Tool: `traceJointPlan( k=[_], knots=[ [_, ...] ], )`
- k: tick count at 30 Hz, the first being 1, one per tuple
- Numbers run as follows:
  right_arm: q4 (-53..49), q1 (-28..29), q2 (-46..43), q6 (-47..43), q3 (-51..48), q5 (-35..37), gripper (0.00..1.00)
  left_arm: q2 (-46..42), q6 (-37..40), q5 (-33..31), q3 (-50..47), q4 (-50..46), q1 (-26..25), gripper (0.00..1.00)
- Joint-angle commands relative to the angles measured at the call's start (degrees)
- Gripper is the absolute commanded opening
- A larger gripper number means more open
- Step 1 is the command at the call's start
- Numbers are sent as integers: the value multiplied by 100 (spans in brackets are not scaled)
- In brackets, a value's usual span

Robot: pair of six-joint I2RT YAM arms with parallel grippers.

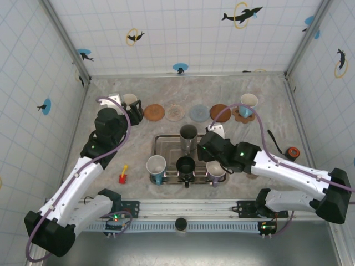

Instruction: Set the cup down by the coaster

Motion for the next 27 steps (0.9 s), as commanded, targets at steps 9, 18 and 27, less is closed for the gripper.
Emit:
traceJointPlan(
  k=[9, 18, 27],
  knots=[
    [872, 35, 1045, -31, 252, -367, 88, 52, 102, -101, -54, 18, -37, 68],
    [1309, -36, 1852, -111, 582, -696, 85, 149, 163, -251, -28, -80, -36, 69],
    [1426, -199, 2264, -137, 699, -859, 76, 154, 163, -269, -36, -51, -30, 69]
  ],
)
